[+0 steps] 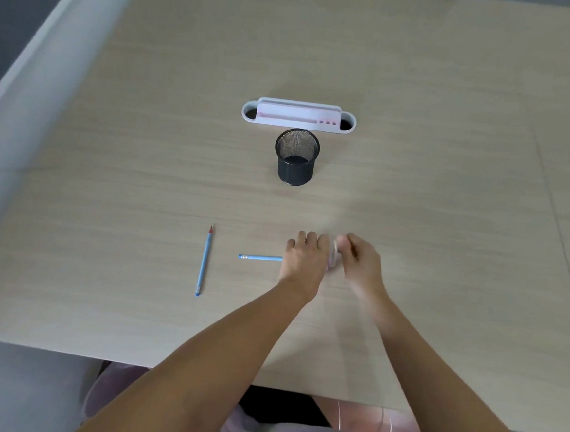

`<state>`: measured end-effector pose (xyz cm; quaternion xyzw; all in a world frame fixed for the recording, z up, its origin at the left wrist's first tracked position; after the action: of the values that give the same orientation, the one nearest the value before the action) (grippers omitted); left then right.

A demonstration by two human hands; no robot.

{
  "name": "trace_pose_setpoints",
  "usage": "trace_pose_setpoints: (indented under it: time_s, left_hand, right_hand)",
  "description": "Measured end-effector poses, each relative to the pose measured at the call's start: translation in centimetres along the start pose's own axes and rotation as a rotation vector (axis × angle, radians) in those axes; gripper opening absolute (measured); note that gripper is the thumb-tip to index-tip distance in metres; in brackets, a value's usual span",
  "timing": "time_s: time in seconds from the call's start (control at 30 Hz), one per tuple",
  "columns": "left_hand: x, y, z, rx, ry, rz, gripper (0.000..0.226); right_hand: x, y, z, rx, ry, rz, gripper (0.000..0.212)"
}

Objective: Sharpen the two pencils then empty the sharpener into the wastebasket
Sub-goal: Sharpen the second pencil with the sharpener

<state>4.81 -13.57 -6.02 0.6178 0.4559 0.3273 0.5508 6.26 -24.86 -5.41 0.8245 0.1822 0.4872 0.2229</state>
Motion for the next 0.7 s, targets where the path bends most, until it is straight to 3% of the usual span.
trace_pose_setpoints:
  time_s: [0.17, 0.3, 0.47, 0.7]
  left_hand:
    - [0.0, 0.0, -0.1, 0.015, 0.004, 0.017, 0.053]
    - [-0.1, -0.1, -0.2, 0.027, 0.0, 0.029, 0.053]
    - [-0.3, 0.2, -0.2, 0.066, 0.027, 0.05, 0.052]
    - [-0.2, 0.0, -0.2, 0.059, 0.006, 0.063, 0.049]
  right_hand:
    - [-1.5, -1.6, 2.7, -0.07, -0.189, -0.085, 0.024]
    - [-3.6, -2.5, 1.0, -0.215, -0.155, -0.216, 0.042]
    - [-6.1, -3.5, -2.4, -0.267, -0.061, -0.323, 0.024]
    - [-6.7, -3.1, -3.1, -0.231, -0.035, -0.418, 0.024]
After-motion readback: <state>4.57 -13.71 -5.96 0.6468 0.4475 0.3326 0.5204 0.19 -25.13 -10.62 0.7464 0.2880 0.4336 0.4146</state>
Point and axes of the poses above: each hand's wrist, its own z-axis towards the middle knuckle, its own y-axis out of the back of the hand, x = y × z, the point moved 4 cm from there along z, towards the middle knuckle, and after that the axes turned 13 degrees about -y, right-handed, at the moved point
